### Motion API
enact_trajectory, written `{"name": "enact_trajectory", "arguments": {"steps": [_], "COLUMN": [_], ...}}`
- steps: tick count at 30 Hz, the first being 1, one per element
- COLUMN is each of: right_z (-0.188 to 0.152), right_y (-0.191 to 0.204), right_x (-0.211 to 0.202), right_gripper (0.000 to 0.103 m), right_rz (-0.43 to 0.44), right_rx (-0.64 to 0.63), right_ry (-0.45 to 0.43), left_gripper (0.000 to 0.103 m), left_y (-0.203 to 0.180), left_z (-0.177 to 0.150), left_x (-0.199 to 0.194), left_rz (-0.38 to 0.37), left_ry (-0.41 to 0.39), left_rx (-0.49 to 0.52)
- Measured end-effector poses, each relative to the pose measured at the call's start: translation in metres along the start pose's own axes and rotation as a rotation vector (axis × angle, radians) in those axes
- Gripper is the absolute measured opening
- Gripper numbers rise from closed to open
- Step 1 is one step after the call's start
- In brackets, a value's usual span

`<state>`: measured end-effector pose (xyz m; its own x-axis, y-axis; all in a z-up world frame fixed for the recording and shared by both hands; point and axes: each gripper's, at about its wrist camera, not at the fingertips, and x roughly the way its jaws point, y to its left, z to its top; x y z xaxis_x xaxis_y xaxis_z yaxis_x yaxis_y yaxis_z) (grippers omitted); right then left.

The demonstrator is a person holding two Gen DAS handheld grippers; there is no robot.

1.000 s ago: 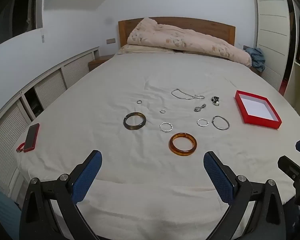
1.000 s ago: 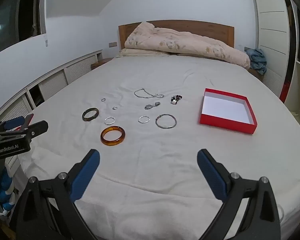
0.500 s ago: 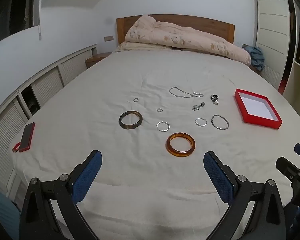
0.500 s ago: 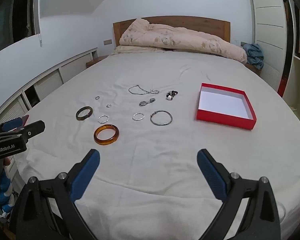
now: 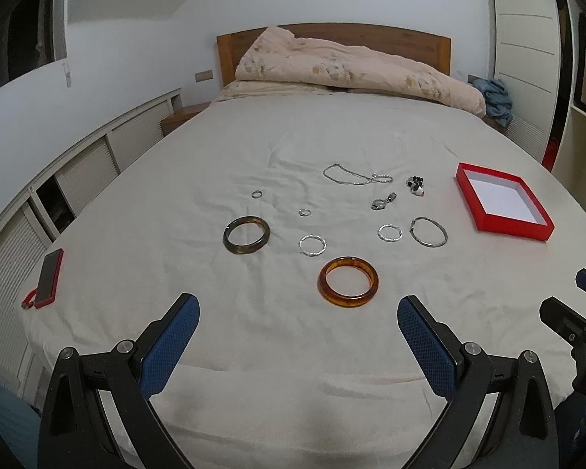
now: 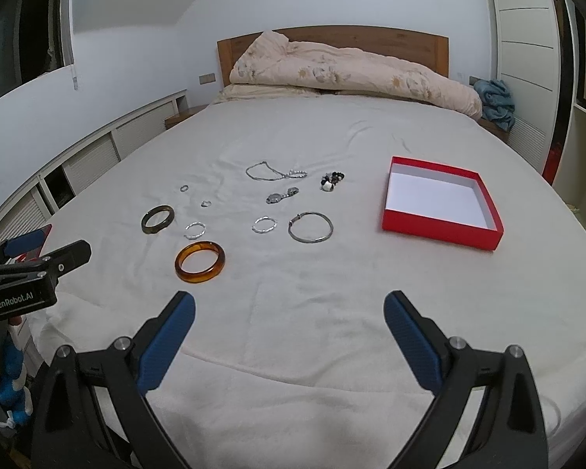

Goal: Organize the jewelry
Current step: 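Move both tools toward the jewelry on the bed, then grasp the amber bangle with the left tool while the right tool grasps the silver hoop bangle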

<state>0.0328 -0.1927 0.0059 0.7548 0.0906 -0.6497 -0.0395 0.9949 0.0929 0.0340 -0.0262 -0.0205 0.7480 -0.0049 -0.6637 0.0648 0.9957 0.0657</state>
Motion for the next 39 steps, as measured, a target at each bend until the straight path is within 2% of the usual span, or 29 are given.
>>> {"name": "enact_trajectory", "arguments": {"steps": [17,32,36,39], "right_z": [0.01,0.024,0.027,0.028], "right_y": [-0.008,-0.024,-0.028,-0.03], "right_x": [0.012,0.052,0.065,0.076], "right_gripper": [0.097,0.095,0.094,0.087], "right_rz": [-0.005,0.011,0.015,0.028], "right_rx": [0.012,0.024,0.031,0.032], "right_ry": [0.007,0.041,0.055,0.068], "left_gripper": [0.1,0.099,0.096,0.095], "left_y": [-0.01,-0.017,-0.017,-0.017], "left_z": [0.008,0.017,0.017,0.017], "left_x": [0.024,0.068,0.085,0.097], "left_rz": [-0.003,-0.003,-0.008,-0.007], "left_ry": [0.032,0.066,0.089,0.105], "left_rx": [0.025,0.029,0.023,0.02]}}
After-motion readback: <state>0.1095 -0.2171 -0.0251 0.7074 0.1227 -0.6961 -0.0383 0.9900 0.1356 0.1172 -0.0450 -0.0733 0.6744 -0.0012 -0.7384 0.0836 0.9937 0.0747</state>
